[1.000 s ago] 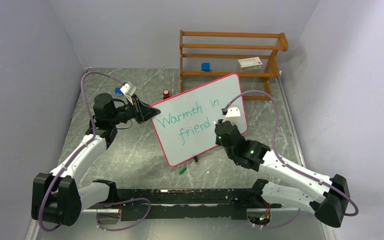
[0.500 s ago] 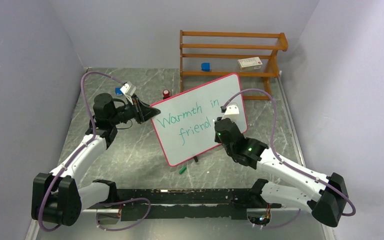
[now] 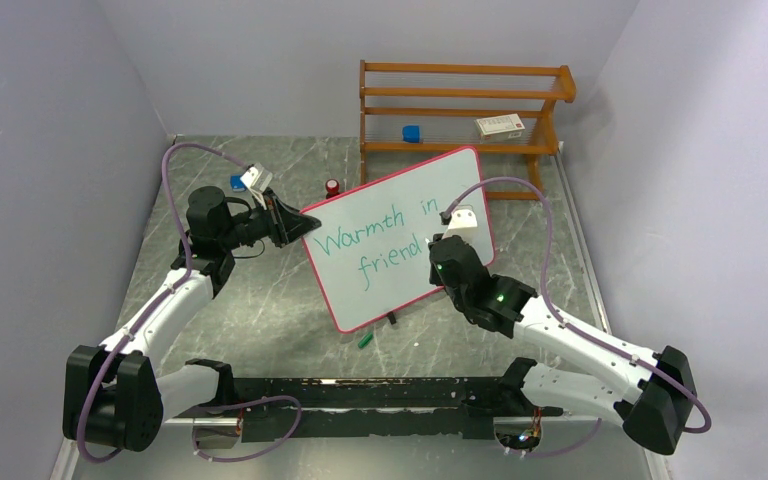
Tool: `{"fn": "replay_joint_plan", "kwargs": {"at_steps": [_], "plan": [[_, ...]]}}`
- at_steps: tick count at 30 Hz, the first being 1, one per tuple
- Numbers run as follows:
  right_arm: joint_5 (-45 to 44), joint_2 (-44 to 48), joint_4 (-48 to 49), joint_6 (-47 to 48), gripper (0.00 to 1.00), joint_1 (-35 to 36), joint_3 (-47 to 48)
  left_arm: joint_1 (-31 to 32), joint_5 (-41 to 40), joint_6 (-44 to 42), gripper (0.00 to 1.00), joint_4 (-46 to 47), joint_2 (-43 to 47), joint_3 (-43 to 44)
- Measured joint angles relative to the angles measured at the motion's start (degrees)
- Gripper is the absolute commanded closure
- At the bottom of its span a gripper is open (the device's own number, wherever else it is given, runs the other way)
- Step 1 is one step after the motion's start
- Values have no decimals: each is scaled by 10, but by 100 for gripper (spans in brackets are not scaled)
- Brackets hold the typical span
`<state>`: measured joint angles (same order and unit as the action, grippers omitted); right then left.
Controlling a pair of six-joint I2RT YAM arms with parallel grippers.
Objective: Write a sentence on the whiteboard
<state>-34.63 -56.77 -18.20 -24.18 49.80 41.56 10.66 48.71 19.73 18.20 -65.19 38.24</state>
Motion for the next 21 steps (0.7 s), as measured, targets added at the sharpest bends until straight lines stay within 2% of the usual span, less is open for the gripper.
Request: {"fn": "replay_joint_plan", "kwargs": {"at_steps": [21], "plan": [[30,3,12,11,100,-2,0,0,0,0,95,0,-2,1]]}}
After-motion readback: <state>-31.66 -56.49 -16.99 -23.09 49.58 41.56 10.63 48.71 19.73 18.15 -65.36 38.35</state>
